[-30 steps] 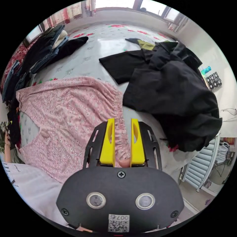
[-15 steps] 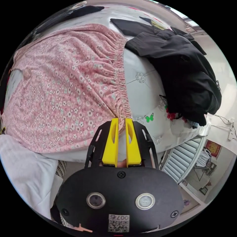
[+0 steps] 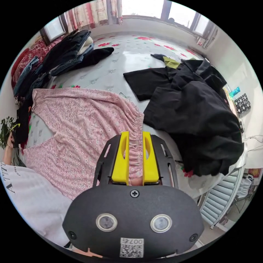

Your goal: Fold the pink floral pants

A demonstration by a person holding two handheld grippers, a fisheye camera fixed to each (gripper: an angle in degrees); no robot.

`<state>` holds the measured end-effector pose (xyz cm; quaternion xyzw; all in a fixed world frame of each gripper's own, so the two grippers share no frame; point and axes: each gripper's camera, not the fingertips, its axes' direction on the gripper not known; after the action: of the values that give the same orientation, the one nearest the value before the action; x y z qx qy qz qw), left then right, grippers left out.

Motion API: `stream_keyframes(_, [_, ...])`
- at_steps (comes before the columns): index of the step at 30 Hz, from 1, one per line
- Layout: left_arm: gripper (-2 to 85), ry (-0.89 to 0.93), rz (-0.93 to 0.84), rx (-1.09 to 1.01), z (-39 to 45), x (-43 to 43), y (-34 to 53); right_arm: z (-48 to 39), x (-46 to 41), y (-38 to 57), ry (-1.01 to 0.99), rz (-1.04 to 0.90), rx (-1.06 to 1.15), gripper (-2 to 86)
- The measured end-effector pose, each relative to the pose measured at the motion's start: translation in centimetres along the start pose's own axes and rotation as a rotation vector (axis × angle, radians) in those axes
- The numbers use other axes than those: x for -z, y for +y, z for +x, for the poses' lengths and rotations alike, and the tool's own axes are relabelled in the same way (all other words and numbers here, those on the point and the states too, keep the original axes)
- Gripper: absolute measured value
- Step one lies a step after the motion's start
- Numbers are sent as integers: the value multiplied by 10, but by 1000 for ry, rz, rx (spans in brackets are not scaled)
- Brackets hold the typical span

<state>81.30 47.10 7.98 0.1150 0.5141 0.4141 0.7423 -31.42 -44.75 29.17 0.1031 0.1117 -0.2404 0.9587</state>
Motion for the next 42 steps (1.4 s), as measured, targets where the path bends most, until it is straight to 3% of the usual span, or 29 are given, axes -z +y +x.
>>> stream_keyframes(4, [86,30,77,-119,29,-19,-106,-38,-46,-81,30,-104,97,47])
stream_keyframes(9, [84,-119,35,-214,73,-74,-197,-80,-83,-136,119,-194,224,31])
stream_keyframes(14, [45,-141,-7,-252,75,-105,-198,-111,-103,-154,184,-273,343,8])
stream_keyframes(19, [17,-13,66,-227,50,-53,-178,-114,-81,-152,222,-266,357,1])
stream_keyframes(26, [9,230,263,-248,-26,96,-82,-69,31,-115,29,7,184,-1])
stream_keyframes(34, [7,157,322,-311,-58,212,69,-62,130,4,-23,187,259,0])
stream_keyframes(38, [10,88,277,-308,-50,239,171,-61,134,91,-42,121,306,0])
stream_keyframes(42, [12,80,78,-253,-34,212,265,-54,94,152,-51,-36,265,0])
